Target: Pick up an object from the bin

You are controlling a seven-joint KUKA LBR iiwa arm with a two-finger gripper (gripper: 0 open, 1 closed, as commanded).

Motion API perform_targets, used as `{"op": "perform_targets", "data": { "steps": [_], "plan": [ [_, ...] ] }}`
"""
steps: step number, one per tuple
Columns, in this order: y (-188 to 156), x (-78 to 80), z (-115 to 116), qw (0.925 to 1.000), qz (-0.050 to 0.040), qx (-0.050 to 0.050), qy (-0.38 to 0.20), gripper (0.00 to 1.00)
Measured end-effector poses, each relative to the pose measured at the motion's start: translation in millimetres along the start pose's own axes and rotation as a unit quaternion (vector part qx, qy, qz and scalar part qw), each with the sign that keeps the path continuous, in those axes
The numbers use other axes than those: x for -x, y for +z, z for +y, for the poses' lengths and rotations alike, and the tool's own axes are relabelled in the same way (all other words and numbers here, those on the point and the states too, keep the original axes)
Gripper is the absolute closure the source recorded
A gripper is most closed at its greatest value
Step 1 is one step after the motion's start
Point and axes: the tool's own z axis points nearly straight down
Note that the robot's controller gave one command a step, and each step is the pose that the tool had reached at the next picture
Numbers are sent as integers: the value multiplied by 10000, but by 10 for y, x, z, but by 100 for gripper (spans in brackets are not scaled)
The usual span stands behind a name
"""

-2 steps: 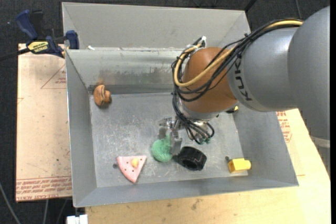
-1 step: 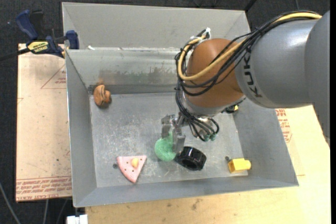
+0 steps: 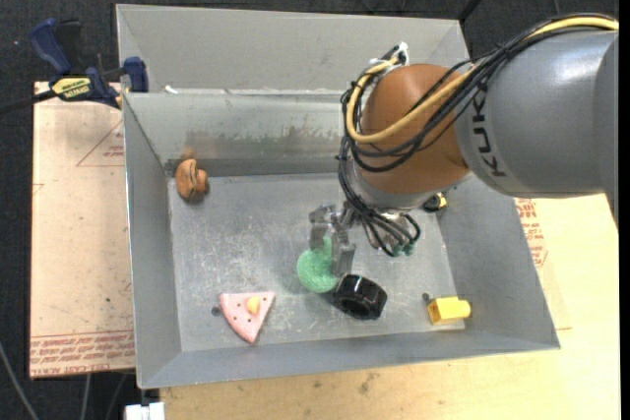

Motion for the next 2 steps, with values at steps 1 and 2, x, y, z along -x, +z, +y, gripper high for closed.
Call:
{"op": "perform_targets", "data": {
  "steps": [1, 2],
  "plan": [
    [707, 376, 711, 9985, 71, -4, -550, 100],
    [707, 376, 711, 9985, 71, -3, -547, 100]
  ]
}}
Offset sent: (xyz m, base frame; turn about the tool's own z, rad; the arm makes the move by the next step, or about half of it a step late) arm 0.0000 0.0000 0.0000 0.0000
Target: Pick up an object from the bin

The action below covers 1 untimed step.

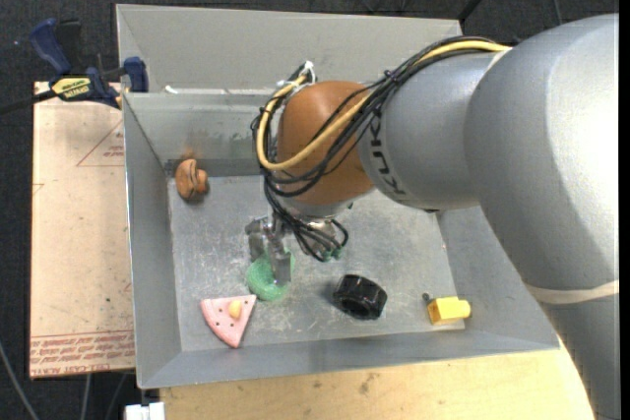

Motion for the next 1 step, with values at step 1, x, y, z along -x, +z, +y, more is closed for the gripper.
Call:
{"op": "perform_targets", "data": {
  "steps": [1],
  "plan": [
    [-23, 94, 83, 10000, -5, -5, -76, 100]
  ]
}}
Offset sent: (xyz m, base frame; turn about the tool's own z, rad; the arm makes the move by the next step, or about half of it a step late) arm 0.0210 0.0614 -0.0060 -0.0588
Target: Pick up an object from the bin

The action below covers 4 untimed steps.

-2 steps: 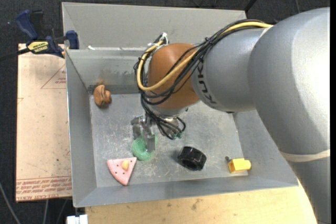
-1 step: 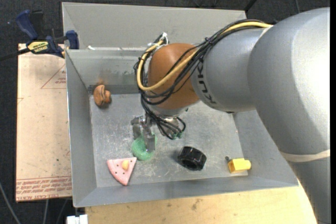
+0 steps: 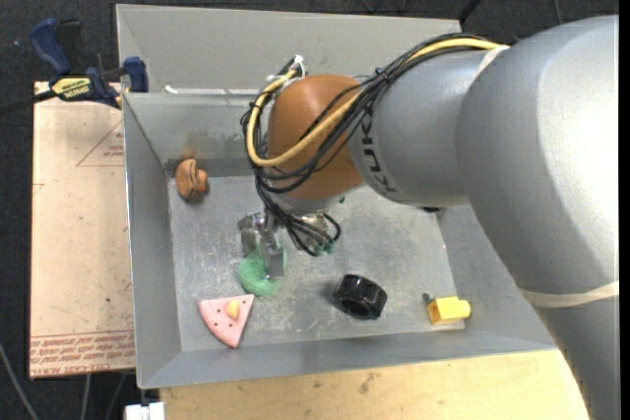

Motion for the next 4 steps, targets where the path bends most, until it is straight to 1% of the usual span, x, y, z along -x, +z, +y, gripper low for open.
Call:
{"op": "perform_targets", "data": {
  "steps": [1, 2, 3, 4],
  "plan": [
    [5, 202, 235, 9999, -8, -8, -134, 100],
    [-511, 141, 321, 9999, 32, 21, -167, 100],
    [-891, 337, -27, 10000, -23, 17, 22, 100],
    [-1238, 118, 282, 10000, 58, 18, -63, 100]
  ]
}}
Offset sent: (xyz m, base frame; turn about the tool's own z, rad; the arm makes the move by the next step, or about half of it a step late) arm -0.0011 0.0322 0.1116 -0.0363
